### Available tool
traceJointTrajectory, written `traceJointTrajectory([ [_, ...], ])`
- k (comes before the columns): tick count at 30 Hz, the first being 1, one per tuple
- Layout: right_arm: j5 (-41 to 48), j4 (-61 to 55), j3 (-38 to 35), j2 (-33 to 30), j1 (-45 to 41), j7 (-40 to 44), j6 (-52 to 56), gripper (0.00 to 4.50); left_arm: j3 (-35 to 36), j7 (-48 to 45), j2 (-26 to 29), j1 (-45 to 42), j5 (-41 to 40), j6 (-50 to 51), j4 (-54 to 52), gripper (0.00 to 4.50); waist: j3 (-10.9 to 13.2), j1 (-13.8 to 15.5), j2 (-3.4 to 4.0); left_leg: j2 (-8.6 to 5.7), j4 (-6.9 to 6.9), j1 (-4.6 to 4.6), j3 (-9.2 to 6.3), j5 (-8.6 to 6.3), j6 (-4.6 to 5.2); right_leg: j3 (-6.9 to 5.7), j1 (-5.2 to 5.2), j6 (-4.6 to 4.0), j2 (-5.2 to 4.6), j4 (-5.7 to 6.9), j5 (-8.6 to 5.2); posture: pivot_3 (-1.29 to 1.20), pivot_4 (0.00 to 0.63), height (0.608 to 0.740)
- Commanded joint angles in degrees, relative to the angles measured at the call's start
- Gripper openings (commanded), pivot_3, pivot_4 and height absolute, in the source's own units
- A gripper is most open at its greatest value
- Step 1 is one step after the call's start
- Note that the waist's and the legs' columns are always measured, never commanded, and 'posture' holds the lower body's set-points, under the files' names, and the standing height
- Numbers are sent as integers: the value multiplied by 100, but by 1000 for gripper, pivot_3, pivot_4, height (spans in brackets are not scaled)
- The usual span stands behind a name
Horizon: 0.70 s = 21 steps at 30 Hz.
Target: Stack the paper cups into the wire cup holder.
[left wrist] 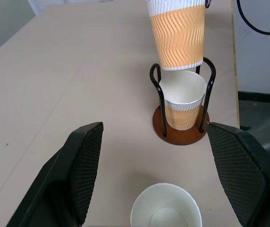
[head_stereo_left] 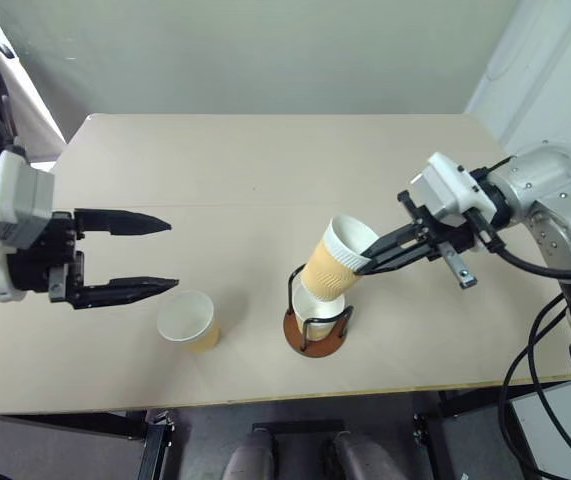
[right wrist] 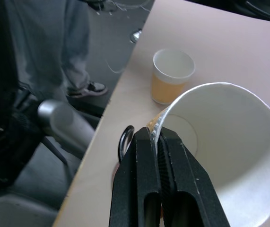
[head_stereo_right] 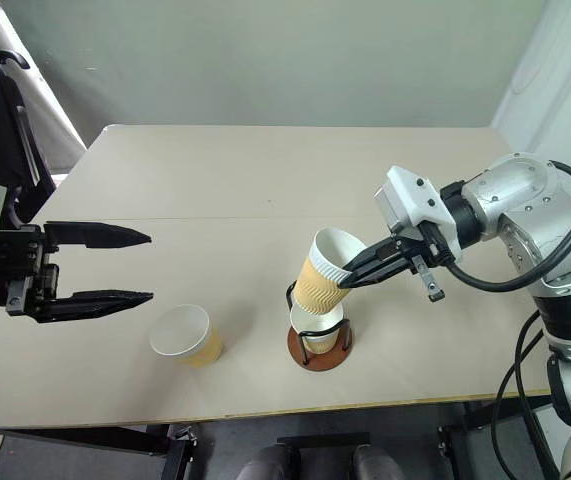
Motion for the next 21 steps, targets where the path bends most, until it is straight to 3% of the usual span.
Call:
traceJointTrajectory([
  [1, -43, -177, -94, -60, 15, -39, 0, 40, 85, -33, 130, -95, -18, -67, -36, 3733, 0, 0, 0, 0, 1, -1, 0, -2, 3, 0, 0, 0, 0, -2, 0, 0, 150, 740],
  [20, -449, -301, 257, 180, 285, -113, -90, 40, 427, 13, 74, 176, -72, 159, -344, 3733, -1, 0, -1, 4, 2, -4, -1, -1, 6, 0, 4, 4, 7, -15, 2, 0, 150, 740],
  [21, -486, -272, 284, 202, 269, -123, -90, 196, 422, 14, 73, 181, -66, 152, -343, 3733, -1, 0, -1, 5, 2, -4, 0, -1, 6, 0, 4, 4, 7, -15, 2, 0, 150, 740],
])
